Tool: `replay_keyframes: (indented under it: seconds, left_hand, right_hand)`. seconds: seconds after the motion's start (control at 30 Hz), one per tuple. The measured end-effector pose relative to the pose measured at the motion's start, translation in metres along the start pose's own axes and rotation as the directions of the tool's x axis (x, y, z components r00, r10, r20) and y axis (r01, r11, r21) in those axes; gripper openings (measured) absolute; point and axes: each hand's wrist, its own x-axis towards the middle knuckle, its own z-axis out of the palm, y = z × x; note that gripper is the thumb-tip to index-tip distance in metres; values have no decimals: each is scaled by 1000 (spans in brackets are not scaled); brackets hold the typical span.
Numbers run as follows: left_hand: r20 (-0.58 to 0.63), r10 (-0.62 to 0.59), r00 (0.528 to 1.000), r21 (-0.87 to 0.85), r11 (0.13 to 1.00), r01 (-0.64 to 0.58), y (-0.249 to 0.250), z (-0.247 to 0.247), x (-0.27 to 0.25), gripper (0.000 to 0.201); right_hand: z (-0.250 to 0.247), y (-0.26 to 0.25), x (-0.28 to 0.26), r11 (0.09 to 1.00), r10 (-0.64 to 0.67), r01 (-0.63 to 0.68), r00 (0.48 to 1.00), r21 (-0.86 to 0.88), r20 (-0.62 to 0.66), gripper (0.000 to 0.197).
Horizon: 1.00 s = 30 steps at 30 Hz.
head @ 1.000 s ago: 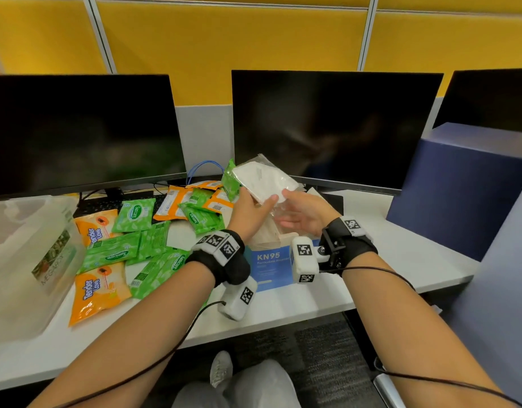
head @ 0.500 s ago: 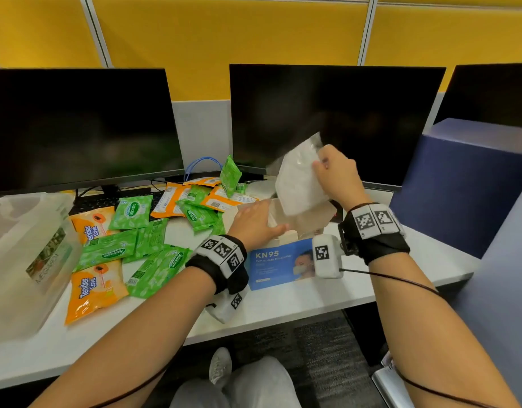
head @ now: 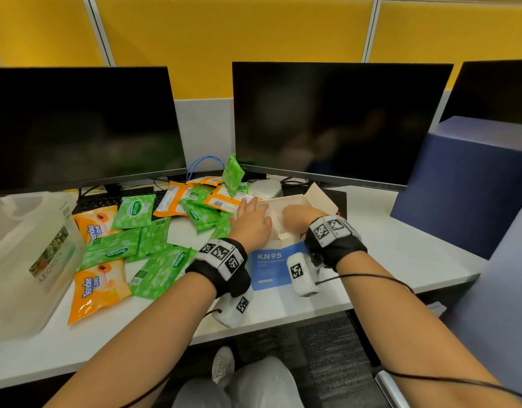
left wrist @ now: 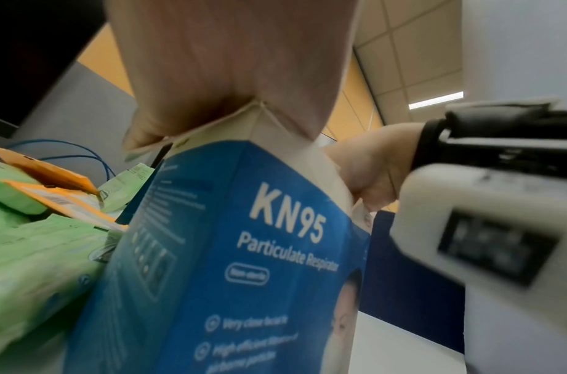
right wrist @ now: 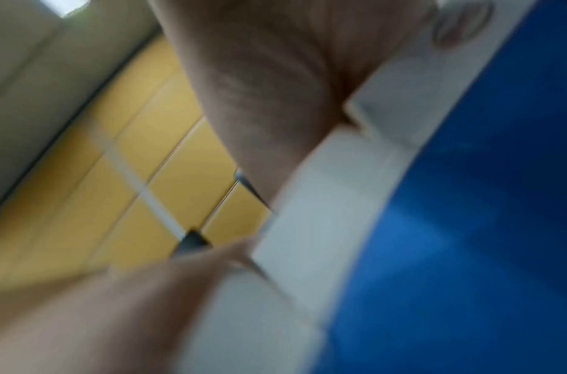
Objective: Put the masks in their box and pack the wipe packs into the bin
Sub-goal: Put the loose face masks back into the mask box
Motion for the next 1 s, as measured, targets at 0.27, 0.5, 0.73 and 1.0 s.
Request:
replay_keyframes:
  seconds: [0.27, 0.5, 0.73, 1.0]
  left_hand:
    - [22, 33, 999, -41, 999, -32, -5, 1, 5, 45]
    - [-61, 26, 998, -306, 951, -43, 3, 2, 3, 55]
    - [-29, 60, 998, -462, 884, -66, 35, 9, 13, 44]
    - [-162, 157, 974, -487, 846, -217, 15, -3, 30, 39]
  right_hand:
    - [-11, -6, -8, 884, 7, -129, 965, 449, 263, 53]
    - [2, -8, 1, 959, 35, -61, 994, 276, 100, 68]
    - [3, 12, 9, 974, 137, -124, 989, 189, -61, 47]
    - [-11, 7, 2, 989, 148, -132, 838, 68, -525, 45]
